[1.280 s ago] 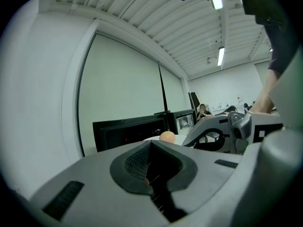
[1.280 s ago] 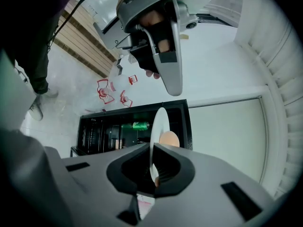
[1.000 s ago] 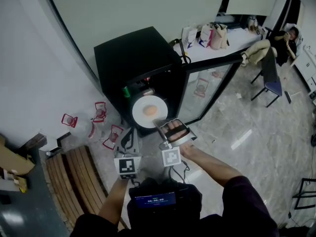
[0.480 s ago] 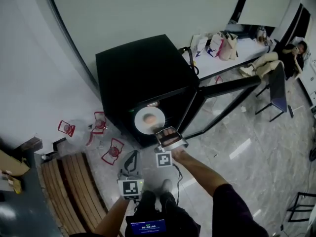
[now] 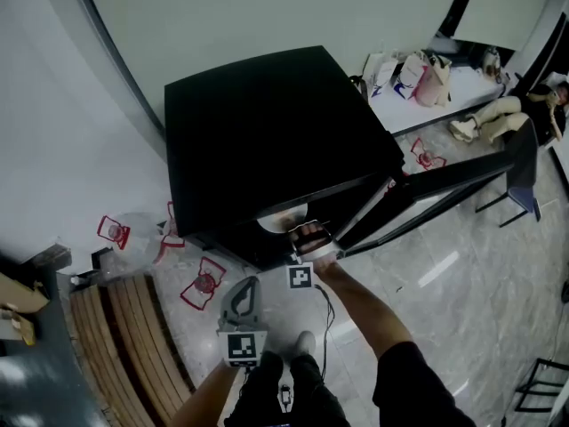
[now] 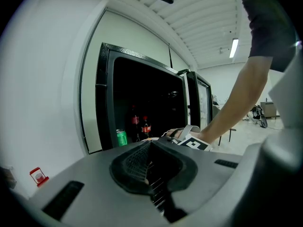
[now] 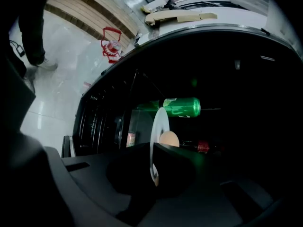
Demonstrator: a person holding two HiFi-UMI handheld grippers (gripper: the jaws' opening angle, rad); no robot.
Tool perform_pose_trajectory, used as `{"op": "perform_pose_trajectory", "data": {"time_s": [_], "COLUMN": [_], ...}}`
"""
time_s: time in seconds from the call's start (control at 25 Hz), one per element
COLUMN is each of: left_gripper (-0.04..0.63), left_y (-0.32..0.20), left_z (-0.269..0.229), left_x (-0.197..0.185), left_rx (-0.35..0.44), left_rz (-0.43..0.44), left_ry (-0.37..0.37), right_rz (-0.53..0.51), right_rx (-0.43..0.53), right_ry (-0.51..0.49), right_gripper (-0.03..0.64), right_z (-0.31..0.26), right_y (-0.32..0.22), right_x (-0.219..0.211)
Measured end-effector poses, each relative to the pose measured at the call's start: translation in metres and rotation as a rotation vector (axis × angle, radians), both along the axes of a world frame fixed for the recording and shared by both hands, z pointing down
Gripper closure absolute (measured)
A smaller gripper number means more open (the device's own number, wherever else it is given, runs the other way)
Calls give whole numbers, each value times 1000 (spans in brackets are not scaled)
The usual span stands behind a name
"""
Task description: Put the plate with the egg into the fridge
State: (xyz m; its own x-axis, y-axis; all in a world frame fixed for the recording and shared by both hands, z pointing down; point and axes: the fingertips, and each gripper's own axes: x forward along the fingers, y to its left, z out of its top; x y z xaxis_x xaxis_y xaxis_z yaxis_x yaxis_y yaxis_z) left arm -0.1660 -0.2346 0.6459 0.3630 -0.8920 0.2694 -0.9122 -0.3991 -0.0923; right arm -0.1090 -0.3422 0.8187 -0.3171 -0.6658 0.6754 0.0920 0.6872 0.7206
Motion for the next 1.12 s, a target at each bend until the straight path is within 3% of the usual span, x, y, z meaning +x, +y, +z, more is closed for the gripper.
{"op": "perform_pose_trajectory", "data": {"time_s": [0.2,0.32,0.48,0.6,0.72,0.96,1.12], "left_gripper": [588,588,588,588,588,588,588], "left_y": [-20,-22,-25,-27,-27,-25,-18], "left_z": [12,11,10,9,13,21,22], "left_x": [0,1,0,1,1,-5,-2], "left_rx": [12,-31,36,35,-3,2,12], "left_rz": [-7,-24,-3,-2,-18,-23,-11], "left_ry": [-5,6,-14,-15,2,-13,-18], "right_rz": [-27,-41,-54,-46,-32,-29,-33], "right_rx": [-3,23,69,83,-18,-216,-269], "right_ry": [-6,-6,21,94,115,105,137], "right_gripper": [597,597,597,595,571,516,482], "right_z": [12,7,-9,-15,-5,3,2], "right_y": [-15,-24,-39,-53,-49,-32,-23], "right_x": [0,0,-1,7,10,10,15]}}
